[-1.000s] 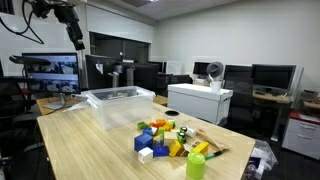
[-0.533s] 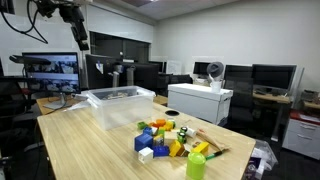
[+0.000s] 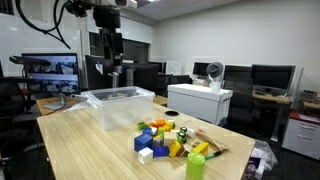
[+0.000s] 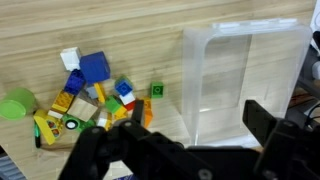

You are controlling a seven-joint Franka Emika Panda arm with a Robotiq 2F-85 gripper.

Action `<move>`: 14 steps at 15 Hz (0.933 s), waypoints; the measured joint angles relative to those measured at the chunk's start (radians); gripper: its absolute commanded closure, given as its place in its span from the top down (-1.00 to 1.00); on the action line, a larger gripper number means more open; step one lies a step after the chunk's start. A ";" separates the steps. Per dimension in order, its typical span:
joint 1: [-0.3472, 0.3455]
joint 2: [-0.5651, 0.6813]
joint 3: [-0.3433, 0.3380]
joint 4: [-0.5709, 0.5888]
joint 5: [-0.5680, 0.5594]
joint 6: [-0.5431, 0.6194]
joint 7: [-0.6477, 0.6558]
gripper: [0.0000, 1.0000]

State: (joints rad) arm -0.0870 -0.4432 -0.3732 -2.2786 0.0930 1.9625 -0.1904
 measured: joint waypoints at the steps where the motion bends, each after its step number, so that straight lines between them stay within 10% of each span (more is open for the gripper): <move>1: -0.009 0.049 -0.047 0.021 0.016 -0.013 -0.071 1.00; 6: -0.047 0.311 -0.105 0.082 0.033 -0.013 -0.287 1.00; 14: -0.128 0.624 0.027 0.151 -0.047 0.186 -0.303 1.00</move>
State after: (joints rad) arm -0.2154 0.1806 -0.3466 -2.1273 0.0458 2.1482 -0.4931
